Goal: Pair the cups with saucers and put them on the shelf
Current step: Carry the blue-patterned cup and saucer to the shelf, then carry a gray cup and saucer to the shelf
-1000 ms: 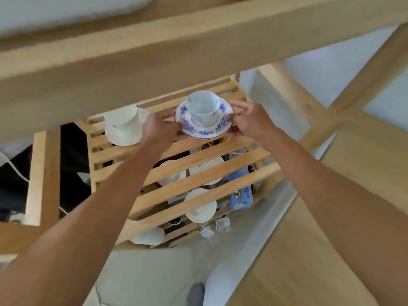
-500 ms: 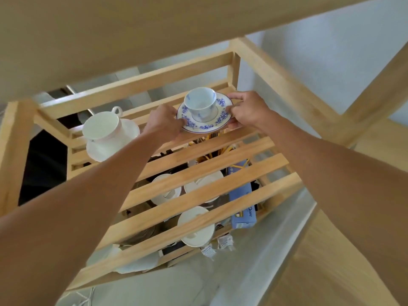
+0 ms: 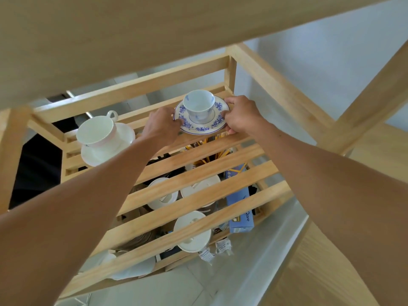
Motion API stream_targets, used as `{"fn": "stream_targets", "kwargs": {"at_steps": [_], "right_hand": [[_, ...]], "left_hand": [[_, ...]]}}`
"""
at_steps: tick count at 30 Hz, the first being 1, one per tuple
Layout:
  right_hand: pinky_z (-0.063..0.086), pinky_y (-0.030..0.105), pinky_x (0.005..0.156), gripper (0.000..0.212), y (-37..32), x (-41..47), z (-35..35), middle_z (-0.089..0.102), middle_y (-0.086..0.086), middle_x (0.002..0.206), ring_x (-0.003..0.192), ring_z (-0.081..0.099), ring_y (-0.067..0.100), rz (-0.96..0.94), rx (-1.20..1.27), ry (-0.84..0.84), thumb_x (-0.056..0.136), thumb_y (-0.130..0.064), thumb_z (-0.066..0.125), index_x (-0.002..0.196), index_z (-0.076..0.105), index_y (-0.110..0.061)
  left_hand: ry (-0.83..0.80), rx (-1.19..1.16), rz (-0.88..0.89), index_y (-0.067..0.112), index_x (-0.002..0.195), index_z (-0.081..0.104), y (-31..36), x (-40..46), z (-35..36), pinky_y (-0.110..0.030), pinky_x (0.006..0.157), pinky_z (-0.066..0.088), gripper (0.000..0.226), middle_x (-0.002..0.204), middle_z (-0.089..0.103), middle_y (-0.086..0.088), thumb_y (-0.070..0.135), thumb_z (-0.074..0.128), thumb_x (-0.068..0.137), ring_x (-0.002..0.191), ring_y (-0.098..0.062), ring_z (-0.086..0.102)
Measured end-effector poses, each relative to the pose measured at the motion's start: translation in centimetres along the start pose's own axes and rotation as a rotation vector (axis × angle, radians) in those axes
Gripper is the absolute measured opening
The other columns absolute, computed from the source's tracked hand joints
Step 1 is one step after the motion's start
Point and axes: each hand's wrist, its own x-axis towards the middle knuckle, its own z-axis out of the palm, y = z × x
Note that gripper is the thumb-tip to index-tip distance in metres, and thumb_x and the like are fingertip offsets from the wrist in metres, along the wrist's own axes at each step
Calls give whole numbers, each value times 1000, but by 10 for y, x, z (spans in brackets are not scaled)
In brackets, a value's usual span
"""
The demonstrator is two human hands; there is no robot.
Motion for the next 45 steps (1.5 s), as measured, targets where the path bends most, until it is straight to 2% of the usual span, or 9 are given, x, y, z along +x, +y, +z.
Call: {"fn": "stream_targets", "kwargs": {"at_steps": [6, 15, 20, 23, 30, 35, 39, 42, 45], "right_hand": [[56, 35, 77, 33, 3, -6, 3, 68, 13, 122, 86, 63, 28, -121, -81, -3, 103, -22, 54, 135, 61, -19], [52, 31, 75, 41, 4, -38, -12, 68, 7, 117, 87, 68, 25, -147, -112, -24, 103, -29, 50, 144, 51, -25], [55, 27, 60, 43, -1, -82, -23, 70, 3, 102, 59, 67, 13, -30, 18, -57, 102, -31, 49, 144, 52, -24], [55, 24, 55, 41, -8, -125, -32, 72, 3, 95, 60, 68, 11, 49, 113, -58, 101, -31, 50, 142, 53, -26], [58, 32, 74, 36, -20, -251, -66, 76, 3, 87, 69, 73, 16, 91, 189, -14, 104, -31, 50, 139, 56, -31], [52, 22, 63, 34, -7, -343, -93, 75, -1, 82, 62, 70, 7, 125, 363, 85, 103, -25, 52, 135, 60, -29], [49, 18, 52, 31, 19, -419, -107, 70, 1, 76, 55, 62, 9, 162, 525, 234, 103, -15, 52, 132, 62, -22], [48, 21, 53, 30, 48, -484, -110, 68, 1, 75, 51, 60, 6, 197, 578, 301, 104, -12, 52, 131, 62, -19], [51, 29, 60, 29, 72, -552, -121, 70, 0, 78, 56, 63, 4, 220, 592, 347, 104, -18, 54, 130, 63, -26]], "left_hand": [[33, 104, 75, 14, 104, 66, -6, -6, 2, -48, 76, 56, 23, 95, 71, -6, 28, 49, 97, 87, -31, 64], [-28, 140, 88, 25, 129, 57, -8, -32, -13, -43, 76, 55, 44, 108, 69, -3, 50, 40, 97, 93, -27, 63], [-35, 40, 42, 23, 139, 52, -4, -80, -29, -43, 87, 52, 48, 114, 70, -5, 47, 44, 98, 106, -29, 63], [-70, -38, 47, 21, 137, 53, 8, -121, -41, -35, 84, 45, 44, 100, 67, 0, 43, 44, 100, 110, -26, 61], [-209, -246, 127, 27, 143, 49, 38, -214, -80, -30, 83, 40, 52, 110, 64, 8, 52, 49, 97, 100, -14, 61], [-224, -327, 225, 27, 141, 50, 69, -297, -99, -28, 78, 49, 48, 104, 63, 10, 47, 52, 98, 82, -1, 63], [-261, -406, 252, 28, 137, 54, 87, -371, -91, -34, 83, 51, 42, 99, 67, 6, 43, 53, 98, 90, -8, 64], [-274, -449, 239, 28, 137, 54, 97, -425, -75, -36, 88, 55, 46, 104, 66, 12, 48, 53, 96, 96, -8, 66], [-300, -448, 280, 33, 134, 54, 116, -478, -55, -21, 76, 51, 40, 104, 65, 11, 47, 52, 96, 92, -6, 66]]}}
